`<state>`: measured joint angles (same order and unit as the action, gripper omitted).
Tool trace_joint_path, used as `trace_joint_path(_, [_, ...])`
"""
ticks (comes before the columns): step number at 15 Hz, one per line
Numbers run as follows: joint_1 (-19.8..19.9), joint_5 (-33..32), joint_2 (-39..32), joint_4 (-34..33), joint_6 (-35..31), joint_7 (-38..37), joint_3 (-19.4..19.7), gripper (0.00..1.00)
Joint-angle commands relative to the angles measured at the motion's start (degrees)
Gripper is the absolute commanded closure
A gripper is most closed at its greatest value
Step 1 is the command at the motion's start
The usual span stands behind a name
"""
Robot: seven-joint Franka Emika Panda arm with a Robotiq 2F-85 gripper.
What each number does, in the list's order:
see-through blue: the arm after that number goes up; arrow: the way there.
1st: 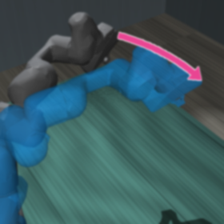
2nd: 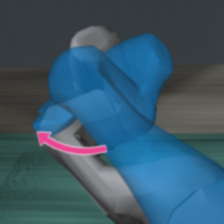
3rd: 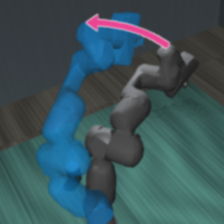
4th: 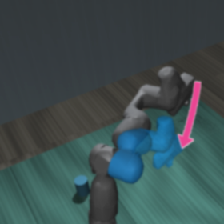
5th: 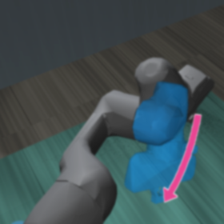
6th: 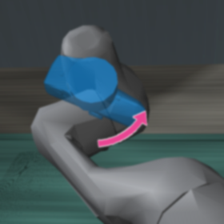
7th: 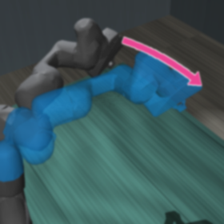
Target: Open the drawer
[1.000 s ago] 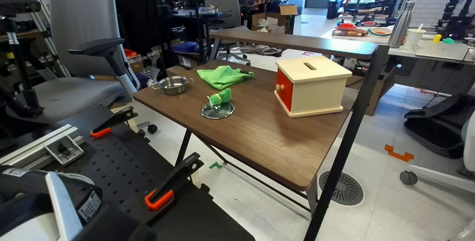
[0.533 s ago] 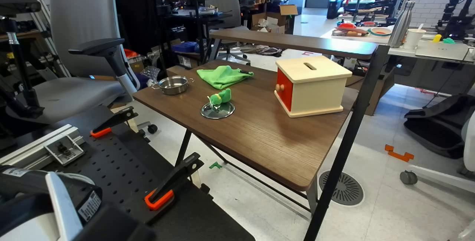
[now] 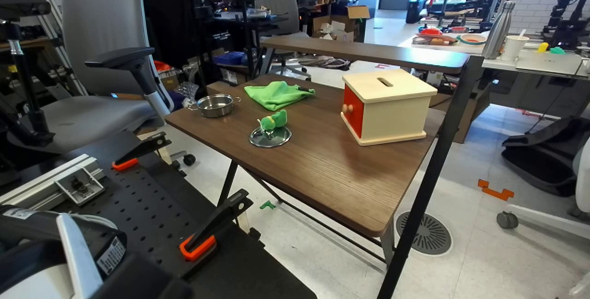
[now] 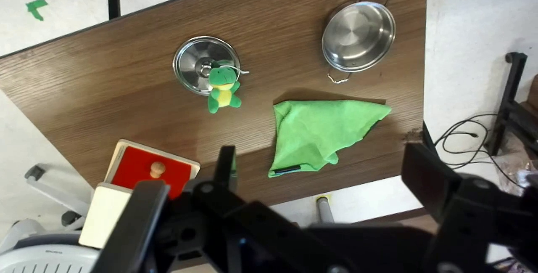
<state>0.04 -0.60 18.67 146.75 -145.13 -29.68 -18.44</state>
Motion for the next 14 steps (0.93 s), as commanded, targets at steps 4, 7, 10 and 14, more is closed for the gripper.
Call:
trace_joint_path(4, [0.35,1.25,-22.04,-17.32,1.57,0.08,8.82,0.0])
trace_joint_path(7, [-0.62,1.65,-29.97,-23.84,2.56,-1.31,12.68,0.0])
trace_joint_path(10, [-1.98,1.29,-36.72,-28.48,2.59,-2.96,15.73,0.0])
trace_joint_path(14, [-3.4,2.1,-42.83,-32.47,2.52,-3.99,18.35,0.0])
